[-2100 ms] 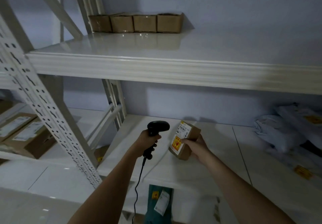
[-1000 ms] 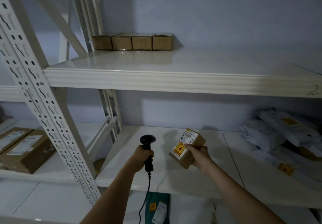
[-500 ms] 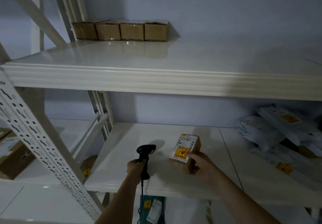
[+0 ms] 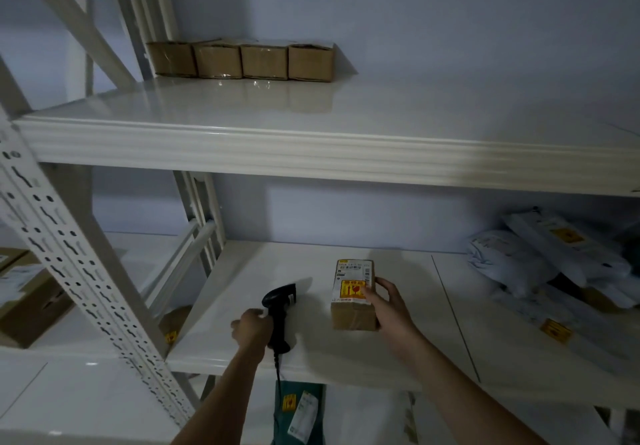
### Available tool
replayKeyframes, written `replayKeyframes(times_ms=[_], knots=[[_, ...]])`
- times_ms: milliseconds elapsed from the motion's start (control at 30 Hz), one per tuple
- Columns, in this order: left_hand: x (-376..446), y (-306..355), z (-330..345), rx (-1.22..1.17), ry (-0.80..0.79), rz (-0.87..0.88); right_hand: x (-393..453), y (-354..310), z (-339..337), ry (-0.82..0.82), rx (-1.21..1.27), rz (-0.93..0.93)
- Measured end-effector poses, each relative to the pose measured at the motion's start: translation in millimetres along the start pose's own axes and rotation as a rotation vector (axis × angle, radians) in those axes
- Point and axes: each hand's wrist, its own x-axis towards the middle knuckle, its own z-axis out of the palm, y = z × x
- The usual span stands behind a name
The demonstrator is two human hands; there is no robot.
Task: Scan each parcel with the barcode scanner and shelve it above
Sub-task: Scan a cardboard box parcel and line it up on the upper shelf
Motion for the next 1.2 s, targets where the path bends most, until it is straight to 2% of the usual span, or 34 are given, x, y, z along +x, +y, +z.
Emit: replayKeyframes(times_ms=[67,100,167,267,300,400,500,633,767,1000,1200], knots=[[-24.3,20.5,-9.9,-0.109,0.114,0.191,-7.4,-13.2,8.0,0.028,0.014,-0.025],[-36.3,32.3,-12.5,-0.160,0.107,0.292,-11.5,-19.8,11.8,0.034,0.019,-0.033],[-63.7,57.7,-16.5,-0.236,-0.032,0.454,-20.9,-32.4,18.8,0.022,0.003,-0.052],[-109.3,85.2,-26.1,-0.302,-0.378,0.592,-41.5,-54.7,27.0,-0.040,0.007,-0.077],[-121.9,90.0,-30.8,-0.272,-0.411,0.659,-50.4,-63.6,28.1,-0.059,-0.002,-0.081],[-147.1,99.2,-53.3,-0.193,-0.376,0.829,-78.7,-91.1,24.9,-0.152,-0.130,-0.122],[-163.2,106.4,-76.1,-0.169,-0.382,0.894,-111.8,-116.4,15.5,-0.258,-0.365,-0.299],[-192.1,115.8,-103.5,-0.188,-0.333,0.994,-157.8,-144.0,6.2,-0.191,-0.603,-0.492],[-229.9,127.9,-132.8,-0.159,-0.240,1.064,-195.5,-171.0,-5.5,-0.281,-0.780,-0.599],[-317.9,163.6,-192.8,-0.069,-0.045,1.217,-267.9,-232.8,-18.7,-0.225,-0.895,-0.838],[-361.8,194.8,-210.4,-0.202,0.119,1.369,-311.8,-272.3,-39.3,-0.237,-0.815,-1.061]])
